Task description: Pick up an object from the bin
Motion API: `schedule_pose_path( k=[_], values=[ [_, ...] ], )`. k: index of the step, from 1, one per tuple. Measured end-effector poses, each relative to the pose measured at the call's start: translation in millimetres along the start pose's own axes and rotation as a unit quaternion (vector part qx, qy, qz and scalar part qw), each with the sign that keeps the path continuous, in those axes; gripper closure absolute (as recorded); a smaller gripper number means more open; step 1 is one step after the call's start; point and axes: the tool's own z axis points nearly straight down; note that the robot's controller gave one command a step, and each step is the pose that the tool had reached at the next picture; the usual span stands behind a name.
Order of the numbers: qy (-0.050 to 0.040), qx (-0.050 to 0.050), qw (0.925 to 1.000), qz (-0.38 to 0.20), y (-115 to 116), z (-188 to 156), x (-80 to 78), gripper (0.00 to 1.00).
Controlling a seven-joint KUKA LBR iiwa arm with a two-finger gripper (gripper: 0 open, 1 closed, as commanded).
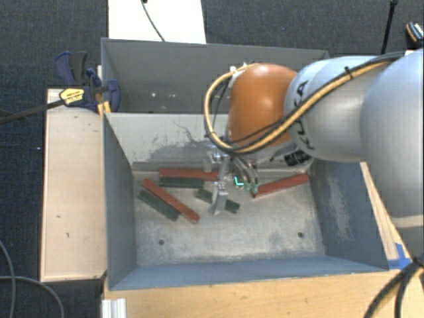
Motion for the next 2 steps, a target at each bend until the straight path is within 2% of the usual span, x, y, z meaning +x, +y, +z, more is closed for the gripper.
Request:
schedule_pose_path(
  k=[1,2],
  values=[
    [0.0001,-0.001,0.9992,0.041,82.9,62.2,27.2,0.0],
    [-0.0039,-0.003,0.9634,0.268,140.6,27.7,31.4,0.0]
  ],
)
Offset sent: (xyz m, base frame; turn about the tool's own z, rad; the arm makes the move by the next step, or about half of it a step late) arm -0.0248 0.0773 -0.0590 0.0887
